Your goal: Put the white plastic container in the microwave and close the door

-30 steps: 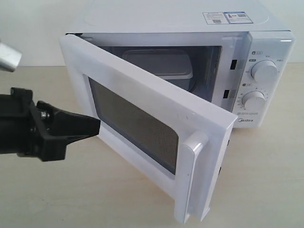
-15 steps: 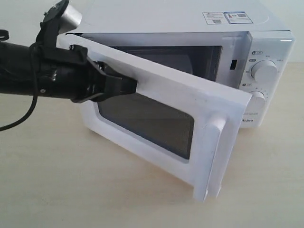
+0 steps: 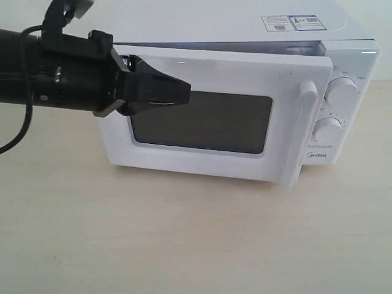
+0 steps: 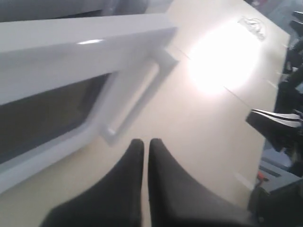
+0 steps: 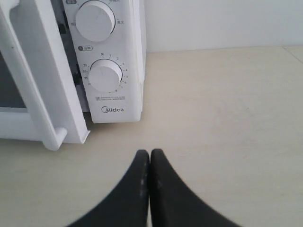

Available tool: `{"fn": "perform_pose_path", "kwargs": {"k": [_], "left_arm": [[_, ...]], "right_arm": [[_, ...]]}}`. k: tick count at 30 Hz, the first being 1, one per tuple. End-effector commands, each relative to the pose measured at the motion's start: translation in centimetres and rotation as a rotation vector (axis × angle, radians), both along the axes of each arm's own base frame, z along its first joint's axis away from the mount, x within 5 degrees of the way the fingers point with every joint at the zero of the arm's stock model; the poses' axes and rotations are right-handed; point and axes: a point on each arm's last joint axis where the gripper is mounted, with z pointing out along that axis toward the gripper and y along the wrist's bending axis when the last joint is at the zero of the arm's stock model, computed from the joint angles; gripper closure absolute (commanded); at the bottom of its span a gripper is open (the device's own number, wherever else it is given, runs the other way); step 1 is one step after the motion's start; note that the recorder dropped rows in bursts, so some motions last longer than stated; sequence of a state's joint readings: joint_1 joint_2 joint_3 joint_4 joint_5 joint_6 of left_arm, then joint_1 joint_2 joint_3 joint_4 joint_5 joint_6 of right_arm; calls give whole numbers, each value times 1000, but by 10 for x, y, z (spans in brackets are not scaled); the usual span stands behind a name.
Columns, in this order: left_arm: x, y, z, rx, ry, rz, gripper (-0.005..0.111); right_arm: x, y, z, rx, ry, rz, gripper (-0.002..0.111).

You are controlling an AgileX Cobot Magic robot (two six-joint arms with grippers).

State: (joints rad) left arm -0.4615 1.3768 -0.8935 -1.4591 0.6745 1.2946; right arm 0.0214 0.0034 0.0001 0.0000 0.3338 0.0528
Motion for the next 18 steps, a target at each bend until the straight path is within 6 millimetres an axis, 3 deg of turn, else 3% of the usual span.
{"fn": "perform_pose_path", "kwargs": {"k": [1,6,9,11,13,14,15,16,17,18], "left_arm": [[-23,0,20,-45,-26,-141,102],[-40,7,30,-10,-30,-183,102],[-49,14,35,37,-25,-173,102],[-55,19,38,64,-20,-161,102],[-63,24,44,79,-30,-147,102],[-70,29,50,91,-44,-133,102],[-74,32,53,94,-51,-124,102],[-83,38,61,88,-65,-106,102],[-88,41,64,81,-72,-93,102],[-96,46,72,63,-102,-70,102]], "right_arm": [[0,0,1,-11,-9,-1,108],[0,0,1,-8,-18,1,108],[2,-1,12,-99,-138,3,108],[3,0,25,47,-275,-6,108],[1,-1,41,272,-453,-21,108],[-4,-5,57,455,-639,-28,108],[-8,-8,64,516,-723,-25,108],[-18,-11,80,600,-930,9,108],[-26,-7,95,533,-1017,66,108],[-39,5,131,331,-1064,168,108]]}}
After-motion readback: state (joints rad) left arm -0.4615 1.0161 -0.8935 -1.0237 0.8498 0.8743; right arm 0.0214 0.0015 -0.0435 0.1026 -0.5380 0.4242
